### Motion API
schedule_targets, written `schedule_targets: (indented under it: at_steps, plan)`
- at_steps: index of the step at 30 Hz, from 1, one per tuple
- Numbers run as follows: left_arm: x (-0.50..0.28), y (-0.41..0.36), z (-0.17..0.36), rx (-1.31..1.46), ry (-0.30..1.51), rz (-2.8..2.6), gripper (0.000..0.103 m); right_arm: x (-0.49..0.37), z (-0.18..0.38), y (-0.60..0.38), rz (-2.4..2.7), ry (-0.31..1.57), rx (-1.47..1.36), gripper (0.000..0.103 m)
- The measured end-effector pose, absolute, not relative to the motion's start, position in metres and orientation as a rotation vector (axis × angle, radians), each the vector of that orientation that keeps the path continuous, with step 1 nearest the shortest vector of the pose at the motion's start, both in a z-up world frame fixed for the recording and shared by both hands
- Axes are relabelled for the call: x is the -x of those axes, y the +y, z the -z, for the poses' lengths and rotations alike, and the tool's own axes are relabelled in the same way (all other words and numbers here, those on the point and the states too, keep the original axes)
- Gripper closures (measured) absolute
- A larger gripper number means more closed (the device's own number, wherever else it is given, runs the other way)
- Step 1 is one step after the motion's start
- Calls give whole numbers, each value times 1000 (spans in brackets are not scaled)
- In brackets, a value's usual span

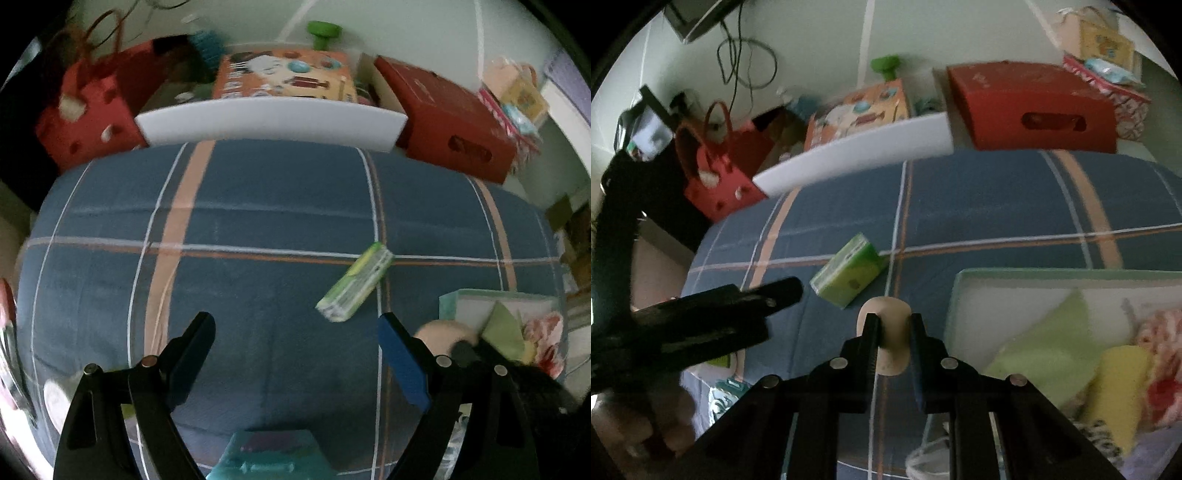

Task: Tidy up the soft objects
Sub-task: 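Grasp the beige round sponge with the right gripper while the left grasps the green tissue pack, then carry the sponge and tissue pack into the tray and release both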

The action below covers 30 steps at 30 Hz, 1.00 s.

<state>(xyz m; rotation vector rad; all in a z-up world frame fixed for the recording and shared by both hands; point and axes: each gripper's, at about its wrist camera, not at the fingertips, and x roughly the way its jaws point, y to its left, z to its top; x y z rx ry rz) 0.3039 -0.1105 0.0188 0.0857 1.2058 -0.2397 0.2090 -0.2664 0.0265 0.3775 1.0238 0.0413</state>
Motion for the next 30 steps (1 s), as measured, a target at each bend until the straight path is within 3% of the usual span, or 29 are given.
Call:
schedule_targets:
  at_steps: [2,9,16,17,18,24,30]
  plan:
    - [-309,-122,-13,-108,1221,267,15,-205,-34,-275,-29,1001,-392,86]
    - [-325,-136,18,-105,1296,311,42,-198,-43,-295,15,973,-406,86]
    - [-328,-143,20,-154,1277,311,51,-200,-34,-302,32,990,-419,86]
    - [-329,-145,21,-168,1274,314,57,-200,-34,-302,32,991,-419,86]
    - [-328,-147,20,-176,1273,321,70,-200,-33,-302,31,994,-420,86]
    - [-321,-151,15,-214,1251,327,78,-200,-32,-302,28,999,-416,86]
    - [-307,-150,1,-195,1217,330,79,-195,-37,-303,33,991,-407,86]
